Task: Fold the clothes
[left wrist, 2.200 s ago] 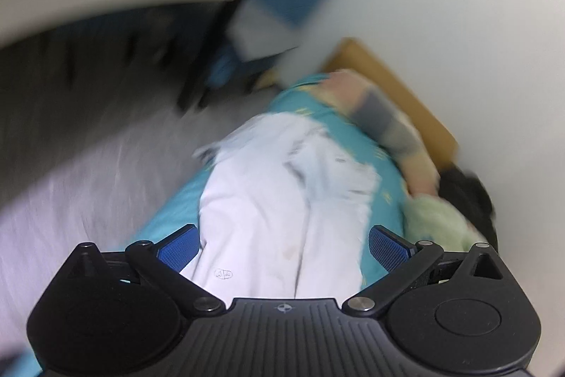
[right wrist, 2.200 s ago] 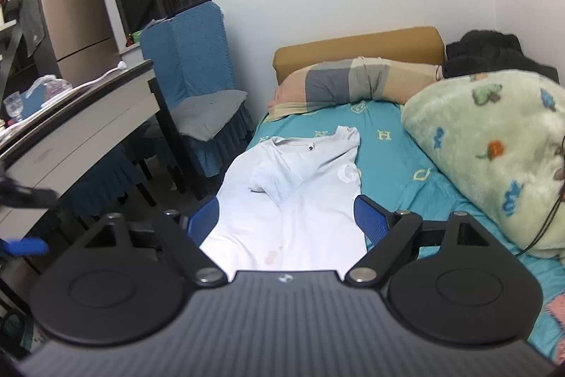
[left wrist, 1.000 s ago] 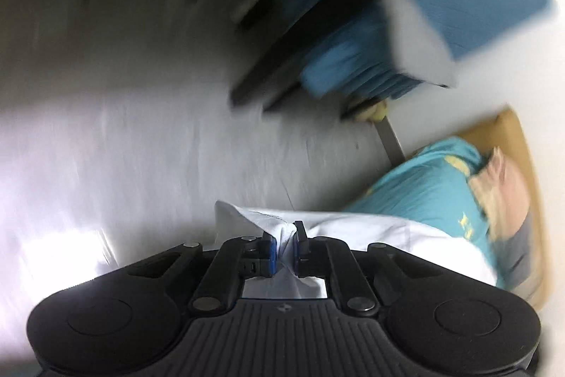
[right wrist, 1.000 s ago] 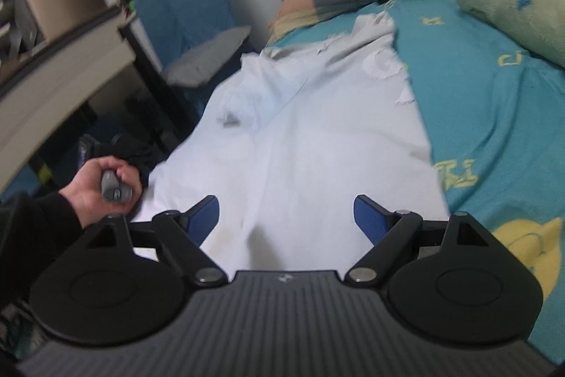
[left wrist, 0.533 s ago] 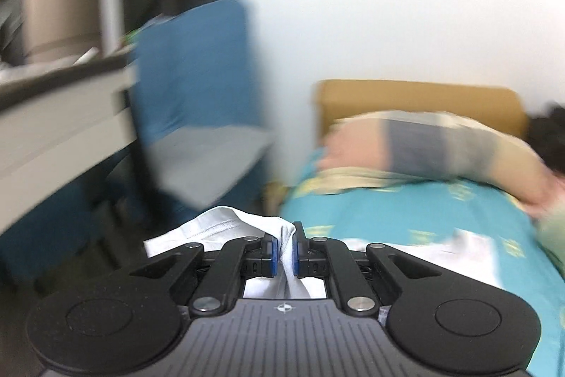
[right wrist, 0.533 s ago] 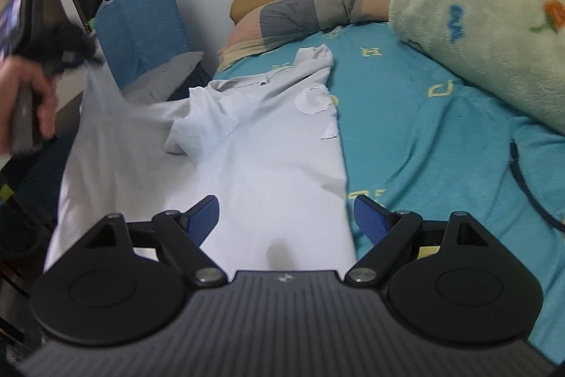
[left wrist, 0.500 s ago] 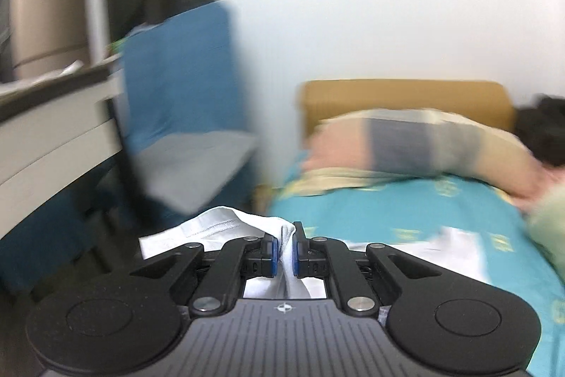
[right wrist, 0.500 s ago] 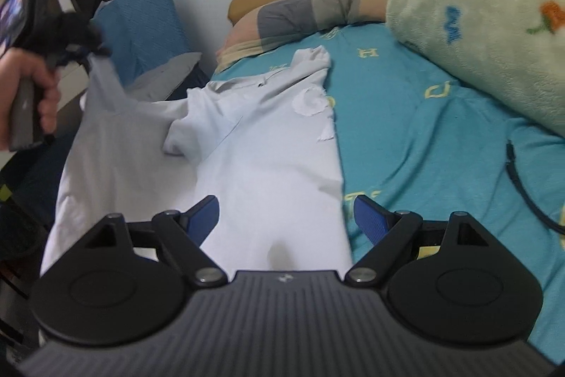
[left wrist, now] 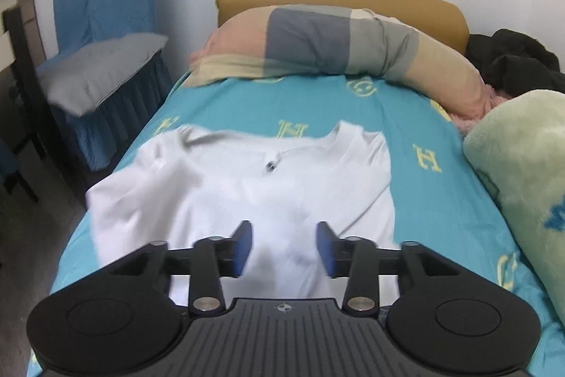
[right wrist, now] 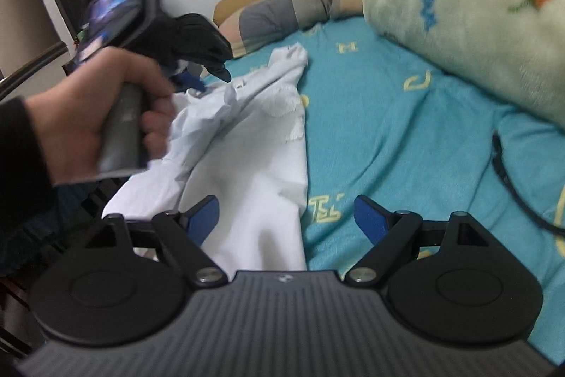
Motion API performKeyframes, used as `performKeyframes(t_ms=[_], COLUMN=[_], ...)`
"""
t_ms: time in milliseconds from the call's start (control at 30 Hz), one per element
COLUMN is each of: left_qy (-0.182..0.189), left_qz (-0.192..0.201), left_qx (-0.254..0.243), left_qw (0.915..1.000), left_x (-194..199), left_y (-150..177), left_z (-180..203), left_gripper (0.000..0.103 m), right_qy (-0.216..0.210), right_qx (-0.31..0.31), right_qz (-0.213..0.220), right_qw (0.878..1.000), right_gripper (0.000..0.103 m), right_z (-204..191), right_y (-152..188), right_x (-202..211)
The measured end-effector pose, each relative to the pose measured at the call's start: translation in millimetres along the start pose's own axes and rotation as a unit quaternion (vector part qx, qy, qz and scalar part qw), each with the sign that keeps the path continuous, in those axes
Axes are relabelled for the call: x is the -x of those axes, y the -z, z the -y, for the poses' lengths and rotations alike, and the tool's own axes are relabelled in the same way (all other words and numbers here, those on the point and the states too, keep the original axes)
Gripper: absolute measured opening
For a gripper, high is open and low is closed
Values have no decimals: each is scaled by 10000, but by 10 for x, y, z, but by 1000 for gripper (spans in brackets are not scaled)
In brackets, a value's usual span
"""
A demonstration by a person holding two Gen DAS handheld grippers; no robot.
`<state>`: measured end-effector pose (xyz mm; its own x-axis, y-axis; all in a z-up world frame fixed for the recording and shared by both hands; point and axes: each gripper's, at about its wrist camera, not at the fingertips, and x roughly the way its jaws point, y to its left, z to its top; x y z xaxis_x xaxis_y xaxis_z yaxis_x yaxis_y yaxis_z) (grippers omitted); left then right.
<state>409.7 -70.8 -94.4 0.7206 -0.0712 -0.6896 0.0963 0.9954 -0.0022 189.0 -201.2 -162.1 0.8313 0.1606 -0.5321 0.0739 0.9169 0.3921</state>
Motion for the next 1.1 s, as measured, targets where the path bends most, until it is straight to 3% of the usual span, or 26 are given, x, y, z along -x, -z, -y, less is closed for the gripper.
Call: performKeyframes(t_ms=[67,167,300,467,533,633,733,833,933,1100], left_qy=[31,73,80,247,383,519,283,327,435,150], left_qz=[37,409,529,579,474,744,1032,1118,940,1156], left_qx=[161,206,780,1019,1319,1525,1406,1375,1375,1621], left_qw=[9999,9989,9955,9928,9894,9841,9843,9836,9851,9799], left_x=[243,1032,2063,2763,2845,3095,3218,3233,3180,3234], left_y=[50,271,792,1422,1525,1575,1553,1553,1541,1548], left_z=[-204,-533,-932,-1348,-1576,-1899,-2074,-2216,-2318,-2614], left_gripper=[52,69,70,72,71,71,71,69,69,69], right_qy=[-35,-63,-83,-279,-486,-836,-1139,-1631,-2077,-2105], right_qx=[11,90,367,966,1008,1017,1261,1350,1660,2572], right_qz=[-69,-83,-69,-26,-120,-454,-877,-1508,-2029,-2163], right_qw=[10000,9999,9993,9949,9936,9903,9815,9656,9424,9180], right_gripper=[85,85,84,84,84,78,78,78,76,73], right_z=[2,-14,-115,-382,-465,-609,-899,-1274,-1713,-2317], right_y=[10,24,60,154,205,315,535,804,1087,1389], right_x=[-40,-47,-23,133,273,489,734,839,870,795])
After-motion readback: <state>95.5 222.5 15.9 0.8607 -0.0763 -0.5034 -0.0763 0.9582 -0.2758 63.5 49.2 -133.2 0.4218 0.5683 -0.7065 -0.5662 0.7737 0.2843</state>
